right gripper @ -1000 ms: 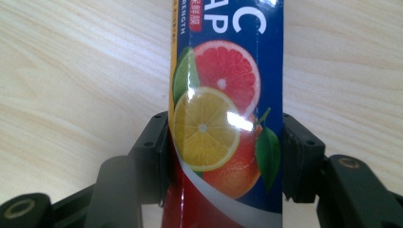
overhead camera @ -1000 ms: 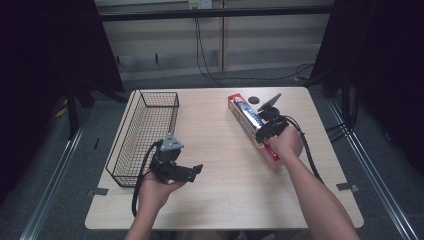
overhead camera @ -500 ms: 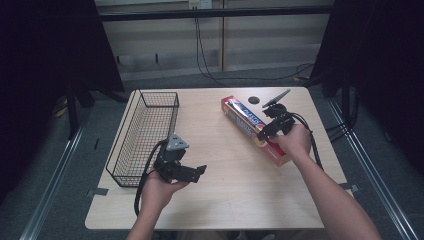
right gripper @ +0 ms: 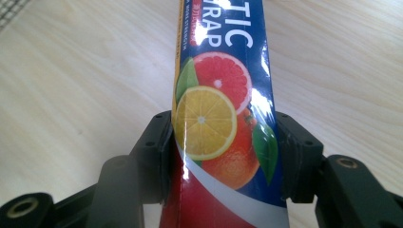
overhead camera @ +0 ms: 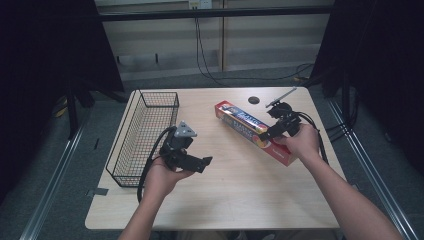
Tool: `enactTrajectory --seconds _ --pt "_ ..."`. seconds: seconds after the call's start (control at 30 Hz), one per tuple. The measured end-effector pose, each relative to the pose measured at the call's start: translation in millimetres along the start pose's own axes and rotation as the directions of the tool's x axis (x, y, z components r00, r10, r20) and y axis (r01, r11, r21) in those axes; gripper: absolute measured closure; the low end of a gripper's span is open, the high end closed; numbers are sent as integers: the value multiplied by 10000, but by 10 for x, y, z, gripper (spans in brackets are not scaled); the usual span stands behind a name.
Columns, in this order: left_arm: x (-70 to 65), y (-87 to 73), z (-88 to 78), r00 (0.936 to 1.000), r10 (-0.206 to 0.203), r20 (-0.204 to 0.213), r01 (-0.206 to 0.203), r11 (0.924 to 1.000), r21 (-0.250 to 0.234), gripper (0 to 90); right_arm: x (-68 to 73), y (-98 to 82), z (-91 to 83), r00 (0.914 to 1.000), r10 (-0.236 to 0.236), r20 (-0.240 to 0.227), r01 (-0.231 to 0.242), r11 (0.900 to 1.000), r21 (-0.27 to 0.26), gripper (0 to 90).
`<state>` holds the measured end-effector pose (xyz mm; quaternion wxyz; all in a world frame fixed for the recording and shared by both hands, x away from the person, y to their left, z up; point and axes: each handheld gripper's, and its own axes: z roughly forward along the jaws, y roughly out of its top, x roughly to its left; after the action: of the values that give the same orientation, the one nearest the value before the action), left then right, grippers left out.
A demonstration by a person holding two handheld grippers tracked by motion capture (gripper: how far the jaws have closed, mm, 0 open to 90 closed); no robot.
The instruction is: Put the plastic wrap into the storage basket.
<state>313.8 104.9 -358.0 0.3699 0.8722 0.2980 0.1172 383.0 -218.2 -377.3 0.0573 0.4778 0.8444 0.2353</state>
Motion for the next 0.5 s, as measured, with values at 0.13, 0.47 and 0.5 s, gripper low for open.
enactTrajectory --seconds 0.13,0.47,0.5 --pt "35 143 -10 9993 310 212 -313 9994 122 85 67 6 -97 9993 -177 -343 168 9995 -268 471" --pt "109 428 92 9890 989 1099 -1049 9932 497 96 133 -22 -267 9940 -797 -743 757 9956 -562 474" --pt "109 428 92 9890 989 1099 -1049 9932 497 96 133 -22 -267 9940 -797 -743 757 9956 -562 474"
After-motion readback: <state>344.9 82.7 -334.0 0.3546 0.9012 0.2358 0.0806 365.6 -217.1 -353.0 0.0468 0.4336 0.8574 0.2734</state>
